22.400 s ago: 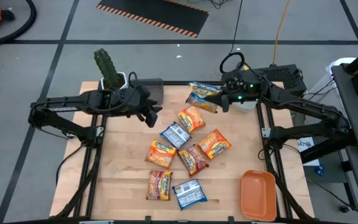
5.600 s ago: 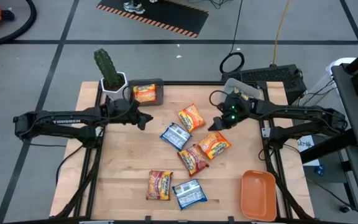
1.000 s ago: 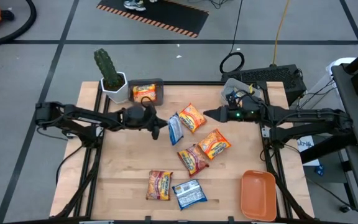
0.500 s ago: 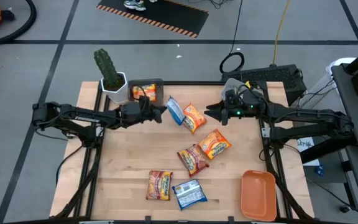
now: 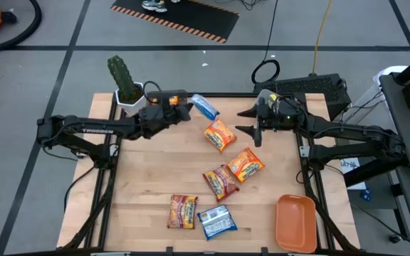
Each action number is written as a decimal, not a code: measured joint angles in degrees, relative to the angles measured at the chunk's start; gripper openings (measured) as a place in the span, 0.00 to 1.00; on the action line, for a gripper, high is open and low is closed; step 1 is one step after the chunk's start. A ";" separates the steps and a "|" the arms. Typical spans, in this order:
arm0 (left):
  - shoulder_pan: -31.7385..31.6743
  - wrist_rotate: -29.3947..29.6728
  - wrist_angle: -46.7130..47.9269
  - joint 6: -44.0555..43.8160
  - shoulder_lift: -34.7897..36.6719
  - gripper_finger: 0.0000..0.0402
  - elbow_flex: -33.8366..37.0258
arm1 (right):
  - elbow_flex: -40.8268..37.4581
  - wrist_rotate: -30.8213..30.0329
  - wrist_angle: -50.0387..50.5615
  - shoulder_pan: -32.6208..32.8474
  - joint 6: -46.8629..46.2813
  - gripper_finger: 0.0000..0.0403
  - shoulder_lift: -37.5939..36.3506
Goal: Sort Maruchan noodles
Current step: Put the top blue noodle pack into the gray bin
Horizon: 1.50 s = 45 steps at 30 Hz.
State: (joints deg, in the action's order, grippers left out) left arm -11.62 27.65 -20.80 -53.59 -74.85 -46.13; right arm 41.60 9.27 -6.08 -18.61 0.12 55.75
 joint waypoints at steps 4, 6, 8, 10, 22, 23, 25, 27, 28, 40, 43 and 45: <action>-0.03 3.09 0.14 -2.06 -0.02 0.04 -1.32 | 0.00 -3.49 0.17 0.41 6.50 0.62 0.00; -0.04 3.92 0.11 -2.48 -0.02 0.04 -2.12 | 0.00 -5.54 0.39 0.72 10.51 0.62 0.06; -0.04 4.06 0.11 -3.33 -0.02 0.04 -2.96 | 0.00 -6.69 0.34 0.73 15.84 0.62 0.40; -0.04 4.37 0.10 -4.73 -0.02 0.04 -3.84 | 0.00 -9.86 0.31 0.74 20.43 0.62 0.73; -0.04 8.37 -0.31 -11.08 -0.55 0.04 -6.18 | 0.00 -15.49 -8.24 0.70 30.00 0.63 2.30; -0.04 8.43 -0.30 -12.19 -0.57 0.04 -6.18 | -0.03 -15.49 -8.74 0.68 30.42 0.63 2.88; -0.04 8.90 -0.82 -13.93 -1.11 0.04 -6.21 | -0.03 -15.28 -11.00 0.46 32.13 0.63 4.68; 0.04 9.98 -1.06 -15.62 -2.02 0.04 -6.24 | -0.04 -15.11 -11.50 -0.02 32.79 0.63 6.12; 0.11 10.86 -1.54 -16.04 -2.55 0.04 -6.17 | -0.07 -15.10 -12.34 -0.29 32.50 0.63 6.79; 0.13 11.06 -11.32 -19.65 -8.78 0.04 -6.18 | 2.51 -13.65 -17.18 -3.65 30.55 0.71 9.13; 0.15 10.07 -12.42 -21.49 -9.38 0.04 -6.18 | 3.37 -11.78 -18.27 -3.59 30.46 0.73 12.08; 0.15 9.87 -13.62 -21.63 -9.31 0.04 -6.18 | 4.08 -9.31 -18.69 -3.12 29.56 0.74 13.68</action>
State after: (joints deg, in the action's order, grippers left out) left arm -11.46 37.52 -34.42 -75.22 -84.16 -52.31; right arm 45.68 -0.04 -24.77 -21.73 29.69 69.43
